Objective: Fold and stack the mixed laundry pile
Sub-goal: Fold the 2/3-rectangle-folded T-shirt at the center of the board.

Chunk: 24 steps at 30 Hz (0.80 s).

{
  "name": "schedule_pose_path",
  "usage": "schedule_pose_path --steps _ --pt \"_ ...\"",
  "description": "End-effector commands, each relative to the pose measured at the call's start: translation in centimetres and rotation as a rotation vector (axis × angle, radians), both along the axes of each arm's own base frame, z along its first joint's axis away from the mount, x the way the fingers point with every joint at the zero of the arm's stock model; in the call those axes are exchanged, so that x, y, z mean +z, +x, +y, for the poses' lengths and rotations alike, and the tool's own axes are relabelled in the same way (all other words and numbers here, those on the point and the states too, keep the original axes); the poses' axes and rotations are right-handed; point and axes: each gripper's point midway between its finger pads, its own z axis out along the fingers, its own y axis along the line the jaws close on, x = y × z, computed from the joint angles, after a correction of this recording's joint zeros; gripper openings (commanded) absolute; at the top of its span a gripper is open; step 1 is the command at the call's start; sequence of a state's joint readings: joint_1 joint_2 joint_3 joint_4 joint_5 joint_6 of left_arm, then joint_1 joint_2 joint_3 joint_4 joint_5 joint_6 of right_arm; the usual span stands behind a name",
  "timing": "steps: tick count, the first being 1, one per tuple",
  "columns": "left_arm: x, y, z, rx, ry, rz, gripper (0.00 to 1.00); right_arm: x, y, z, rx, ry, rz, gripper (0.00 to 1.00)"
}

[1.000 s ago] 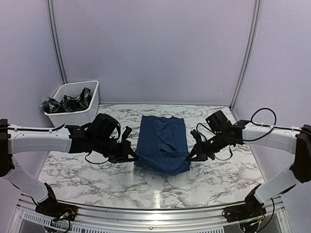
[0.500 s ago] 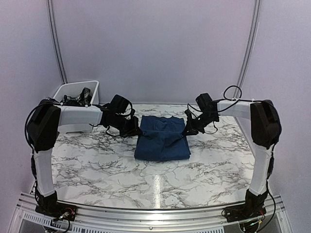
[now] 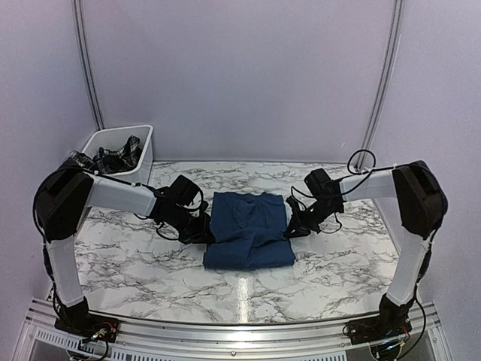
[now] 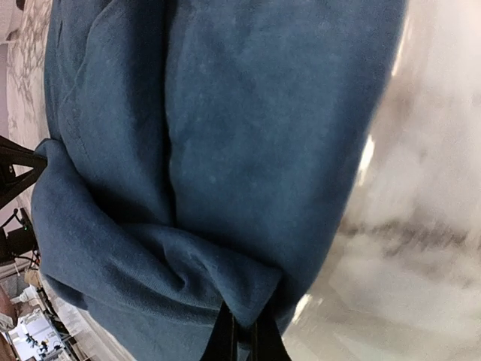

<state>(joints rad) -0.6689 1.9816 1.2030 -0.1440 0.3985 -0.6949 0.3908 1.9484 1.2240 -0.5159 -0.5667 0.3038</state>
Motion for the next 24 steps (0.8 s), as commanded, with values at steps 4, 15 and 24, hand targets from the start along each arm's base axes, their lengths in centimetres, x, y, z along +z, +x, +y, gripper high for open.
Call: schedule_pose_path --steps 4,15,24 --pt "4.1 -7.2 2.0 -0.015 -0.019 0.007 0.00 4.4 -8.1 0.9 -0.003 0.059 0.016 0.00" --pt "10.5 -4.2 3.2 0.036 -0.028 -0.124 0.00 9.2 -4.8 -0.2 -0.033 0.049 -0.092 0.00" --pt "12.6 1.8 3.3 0.075 -0.028 -0.173 0.00 11.6 2.3 -1.0 -0.061 0.062 -0.162 0.00"
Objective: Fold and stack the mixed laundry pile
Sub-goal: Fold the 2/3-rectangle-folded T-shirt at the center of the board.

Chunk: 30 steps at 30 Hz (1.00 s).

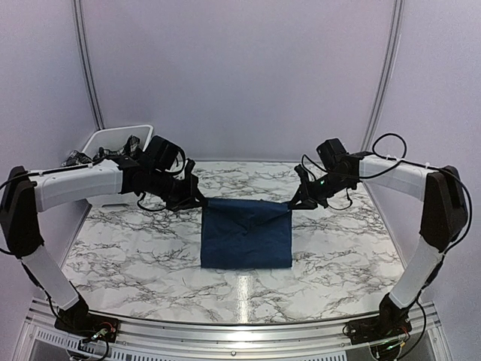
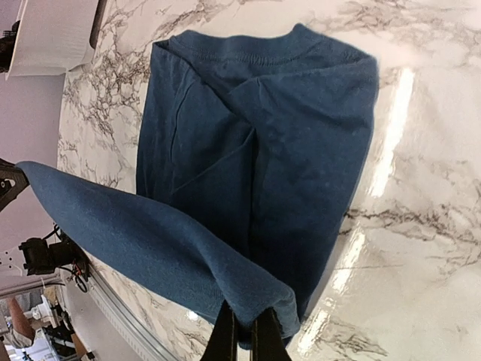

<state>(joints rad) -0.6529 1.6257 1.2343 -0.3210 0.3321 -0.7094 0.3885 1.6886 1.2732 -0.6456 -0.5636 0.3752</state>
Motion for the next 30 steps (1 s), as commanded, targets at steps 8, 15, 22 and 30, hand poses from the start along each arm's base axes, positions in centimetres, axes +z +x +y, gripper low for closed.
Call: schedule_pose_path --steps 8,15,22,30 --pt "-2.5 8.0 1.0 0.048 0.049 0.021 0.00 0.4 9.0 0.1 -0.024 0.029 -0.055 0.00" --pt "-4.1 11.4 0.1 0.048 0.033 0.037 0.00 -2.1 12.4 0.3 -0.034 0.041 -0.029 0.00" --pt "-6.9 13.9 0.3 0.079 0.049 0.068 0.04 -4.1 14.4 -1.1 -0.087 0.060 0.021 0.18" --pt "-2.9 14.8 3.6 0.103 0.096 -0.075 0.56 1.0 14.6 -3.0 -0.101 0.101 -0.097 0.40"
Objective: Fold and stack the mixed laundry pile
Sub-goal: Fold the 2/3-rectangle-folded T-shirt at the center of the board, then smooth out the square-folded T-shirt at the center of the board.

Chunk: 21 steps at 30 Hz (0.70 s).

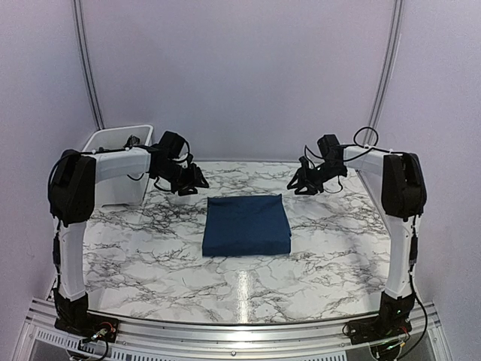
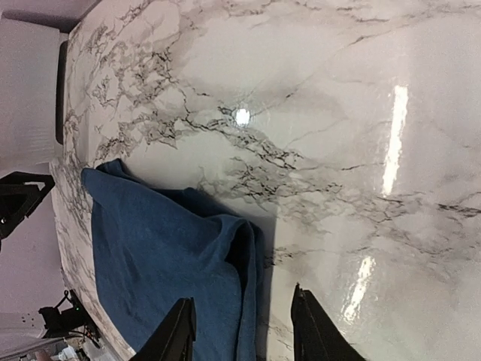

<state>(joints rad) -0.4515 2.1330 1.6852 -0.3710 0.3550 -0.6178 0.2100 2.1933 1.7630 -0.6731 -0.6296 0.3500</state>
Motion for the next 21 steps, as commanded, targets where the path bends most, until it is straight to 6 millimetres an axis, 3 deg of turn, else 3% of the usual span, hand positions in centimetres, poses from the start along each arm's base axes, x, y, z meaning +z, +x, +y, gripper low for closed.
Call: schedule_pose_path --steps 1,3,7,9,12,16,21 --pt "4.2 -0.6 1.4 -0.048 0.030 -0.125 0.59 6.3 -0.6 0.9 0.044 0.079 -0.144 0.39" --pt "4.9 -1.9 0.5 -0.125 -0.004 -0.151 0.60 6.3 -2.5 2.7 0.088 0.129 -0.143 0.38" --pt "4.8 -4.4 -3.8 -0.293 -0.099 -0.168 0.58 5.9 -4.6 7.6 0.179 0.248 -0.132 0.36" --pt "4.1 -5.2 -6.3 -0.361 -0.134 -0.170 0.54 5.5 -4.6 9.5 0.209 0.292 -0.127 0.35" --pt "2.9 -4.4 -8.4 -0.371 -0.206 -0.153 0.48 4.8 -3.4 11.1 0.222 0.357 -0.128 0.33" --pt "1.0 -1.3 -9.9 -0.324 -0.261 -0.157 0.46 1.6 -0.9 10.7 0.195 0.375 -0.099 0.31" --pt "-2.2 2.4 -9.0 -0.215 -0.297 -0.133 0.45 -2.5 2.0 8.0 0.106 0.395 -0.048 0.30"
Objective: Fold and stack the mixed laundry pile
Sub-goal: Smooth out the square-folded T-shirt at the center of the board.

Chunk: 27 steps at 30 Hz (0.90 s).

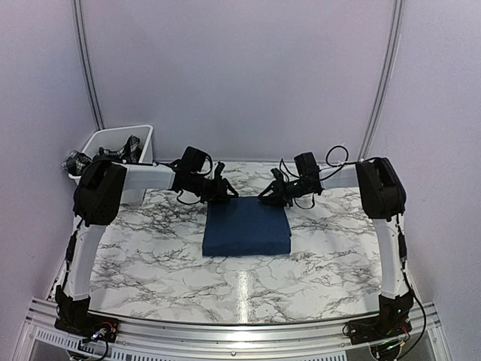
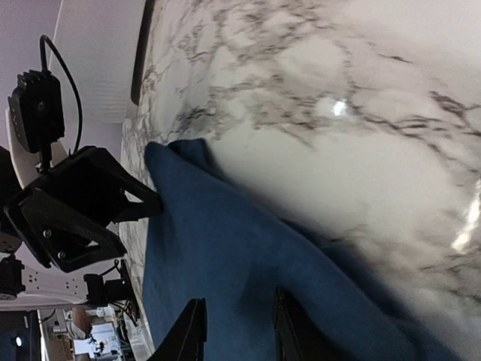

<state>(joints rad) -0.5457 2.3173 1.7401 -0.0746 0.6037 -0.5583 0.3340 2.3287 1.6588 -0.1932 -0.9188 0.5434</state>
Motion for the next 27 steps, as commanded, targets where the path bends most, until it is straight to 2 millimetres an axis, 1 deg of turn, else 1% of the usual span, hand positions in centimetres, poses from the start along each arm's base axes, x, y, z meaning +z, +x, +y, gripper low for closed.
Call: schedule_pose_path --steps 1,4,5,6,7,9,10,11,13,14,15,16,17,18,19,21,23,24,25,27 --pt "-1.0 3.9 1.3 0.105 -0.077 0.007 0.45 -0.7 3.6 -2.6 -0.073 0.070 -0.004 0.30" --pt "-3.5 4.6 2.9 0.157 -0.046 0.044 0.44 -1.8 4.3 -3.6 -0.092 0.062 0.008 0.30" --pt "-3.8 4.7 3.5 0.170 -0.032 0.050 0.45 -1.7 4.5 -3.9 -0.097 0.063 0.009 0.31" --pt "-3.8 4.7 4.2 0.179 -0.021 0.048 0.47 -1.3 4.7 -4.1 -0.100 0.070 0.006 0.31" --pt "-3.3 4.8 4.8 0.185 -0.009 0.036 0.48 -0.6 4.7 -4.2 -0.098 0.078 -0.001 0.31" --pt "-1.3 4.3 5.7 0.178 0.017 -0.010 0.52 1.9 4.6 -4.3 -0.083 0.083 -0.046 0.34" --pt "0.0 4.1 6.1 0.171 0.032 -0.053 0.54 3.3 4.1 -4.4 -0.073 0.081 -0.057 0.36" --pt "1.0 3.3 6.6 0.163 0.058 -0.070 0.56 4.7 3.4 -4.2 -0.059 0.086 -0.074 0.38" --pt "3.1 2.0 7.2 0.147 0.082 -0.113 0.59 7.3 1.3 -3.7 -0.034 0.108 -0.092 0.39" --pt "4.2 1.1 7.1 0.130 0.080 -0.133 0.59 8.3 -0.1 -3.3 -0.022 0.118 -0.093 0.40" --pt "4.8 -0.1 6.9 0.109 0.076 -0.137 0.60 9.0 -1.7 -2.6 0.000 0.130 -0.091 0.41" --pt "5.4 -1.7 6.4 0.082 0.070 -0.139 0.60 9.4 -3.5 -1.8 0.024 0.139 -0.077 0.41" --pt "5.8 -3.2 5.6 0.049 0.059 -0.135 0.61 8.9 -5.7 -0.7 0.055 0.138 -0.048 0.41" --pt "5.9 -4.8 4.8 0.018 0.052 -0.125 0.61 9.2 -7.3 0.2 0.079 0.141 -0.038 0.41" --pt "6.0 -6.4 3.7 -0.017 0.039 -0.112 0.62 9.2 -8.9 1.1 0.101 0.147 -0.027 0.41" --pt "6.0 -9.4 1.6 -0.081 0.000 -0.088 0.62 8.6 -11.3 2.4 0.132 0.153 -0.005 0.42" --pt "5.8 -11.3 -0.2 -0.113 -0.045 -0.076 0.62 7.3 -12.8 3.1 0.147 0.155 0.022 0.41" --pt "5.2 -12.0 -0.8 -0.118 -0.062 -0.063 0.62 6.5 -13.5 3.4 0.149 0.154 0.046 0.41" --pt "4.7 -12.4 -1.3 -0.117 -0.084 -0.043 0.62 5.7 -14.0 3.4 0.151 0.155 0.057 0.41" --pt "3.1 -13.2 -2.1 -0.121 -0.108 -0.003 0.62 3.4 -14.9 3.2 0.148 0.150 0.102 0.41"
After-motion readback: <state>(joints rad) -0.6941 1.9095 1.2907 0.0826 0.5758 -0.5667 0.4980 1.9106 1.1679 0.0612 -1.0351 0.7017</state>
